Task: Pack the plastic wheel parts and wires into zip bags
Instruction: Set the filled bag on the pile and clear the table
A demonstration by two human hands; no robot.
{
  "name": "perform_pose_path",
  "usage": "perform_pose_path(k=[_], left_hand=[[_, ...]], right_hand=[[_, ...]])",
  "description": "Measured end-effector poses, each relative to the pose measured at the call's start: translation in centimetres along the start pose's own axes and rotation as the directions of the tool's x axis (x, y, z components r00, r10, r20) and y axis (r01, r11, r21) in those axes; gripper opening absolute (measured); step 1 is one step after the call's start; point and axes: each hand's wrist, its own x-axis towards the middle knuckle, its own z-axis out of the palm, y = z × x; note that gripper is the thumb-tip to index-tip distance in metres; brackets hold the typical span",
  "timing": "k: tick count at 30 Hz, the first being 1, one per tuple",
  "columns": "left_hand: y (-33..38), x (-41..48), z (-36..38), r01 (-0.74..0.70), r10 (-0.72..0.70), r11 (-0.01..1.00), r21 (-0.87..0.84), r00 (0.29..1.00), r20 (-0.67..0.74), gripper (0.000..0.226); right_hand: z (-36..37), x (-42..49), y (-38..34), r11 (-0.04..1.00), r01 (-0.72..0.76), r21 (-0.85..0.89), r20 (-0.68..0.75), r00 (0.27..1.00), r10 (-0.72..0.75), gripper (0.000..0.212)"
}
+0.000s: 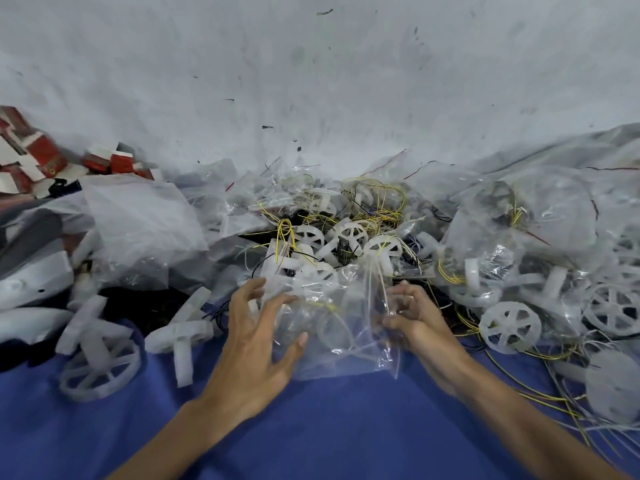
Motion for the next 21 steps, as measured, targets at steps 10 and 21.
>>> perform_pose_path(k=[10, 21], left_hand=[[-1.5, 1.0, -0.1, 0.435, -0.457, 0.872, -0.227, 0.887, -0.057, 0.062], [0.3, 1.4, -1.6, 0.46, -0.445, 0.693, -0.556, 0.879, 0.173, 0.033]], right_hand=[[-0.5, -0.7, 0.8, 0.994, -0.104, 0.043, 0.189, 0.977, 0.094, 0.015], [-0.5, -1.0, 0.6, 0.972, -0.231, 0.047, 0.324, 0.924, 0.204, 0.044]])
